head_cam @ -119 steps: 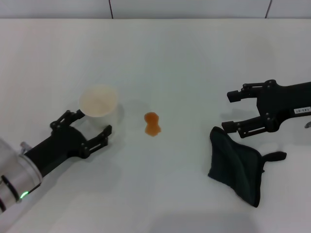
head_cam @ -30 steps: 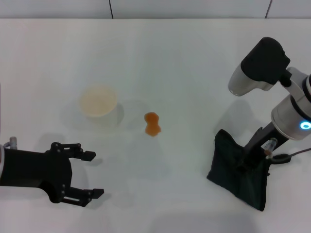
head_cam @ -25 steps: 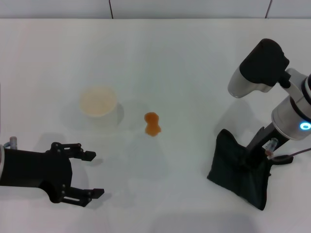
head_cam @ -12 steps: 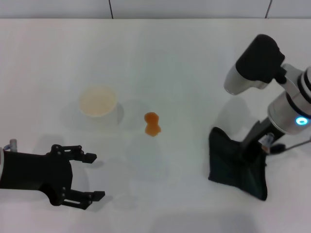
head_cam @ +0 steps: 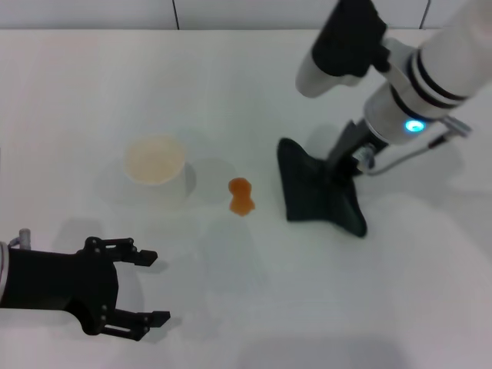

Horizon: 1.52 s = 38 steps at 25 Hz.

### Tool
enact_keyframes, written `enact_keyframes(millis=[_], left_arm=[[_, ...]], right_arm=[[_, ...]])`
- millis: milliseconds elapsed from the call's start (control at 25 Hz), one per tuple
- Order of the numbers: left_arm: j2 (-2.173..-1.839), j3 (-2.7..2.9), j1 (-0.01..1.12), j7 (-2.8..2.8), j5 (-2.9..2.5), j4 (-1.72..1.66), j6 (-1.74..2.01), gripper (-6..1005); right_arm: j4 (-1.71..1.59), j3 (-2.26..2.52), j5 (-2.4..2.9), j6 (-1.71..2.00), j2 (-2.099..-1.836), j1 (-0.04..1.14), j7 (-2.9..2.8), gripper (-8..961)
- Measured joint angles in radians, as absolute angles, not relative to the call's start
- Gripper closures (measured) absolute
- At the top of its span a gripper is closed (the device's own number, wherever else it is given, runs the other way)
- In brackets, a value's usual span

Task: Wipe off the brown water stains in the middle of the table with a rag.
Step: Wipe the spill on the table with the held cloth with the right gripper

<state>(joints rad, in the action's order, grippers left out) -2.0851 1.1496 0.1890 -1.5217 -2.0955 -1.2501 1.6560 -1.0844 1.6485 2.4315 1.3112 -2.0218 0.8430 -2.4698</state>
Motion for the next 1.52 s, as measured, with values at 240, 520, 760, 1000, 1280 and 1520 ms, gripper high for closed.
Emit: enact_keyframes(millis=[240, 520, 760, 1000, 1280, 1520], left_arm=[[-2.085, 1.160, 0.189, -1.523, -2.074, -1.250, 1.654, 105], [-2.085, 1.164, 0.190, -1.520, -2.060, -1.250, 1.641, 105], [-2.085, 1.196, 0.191, -1.519, -2.060, -1.250, 1.639, 105], [-2.085, 1.203, 0.190, -1.517, -2.060, -1.238, 1.634, 105], [-2.085, 1.203, 0.187, -1.517, -2.060, -1.236, 1.626, 105], [-2.085, 1.202, 0.189, -1.517, -2.060, -1.227, 1.613, 105]], right_arm=[[-0.965, 1.653, 2.397, 1.181, -2.024, 0.919, -2.409, 892], [-0.911, 1.799, 2.295, 1.096, -2.028, 0.962, -2.394, 895], [-0.920, 1.942, 2.154, 1.053, -2.028, 0.984, -2.390, 895], [-0.923, 2.000, 2.101, 1.015, -2.028, 0.989, -2.384, 894], [-0.857, 1.978, 2.175, 0.939, -2.026, 1.004, -2.380, 894], [-0.841, 1.908, 2.257, 0.924, -2.023, 0.998, -2.379, 894]])
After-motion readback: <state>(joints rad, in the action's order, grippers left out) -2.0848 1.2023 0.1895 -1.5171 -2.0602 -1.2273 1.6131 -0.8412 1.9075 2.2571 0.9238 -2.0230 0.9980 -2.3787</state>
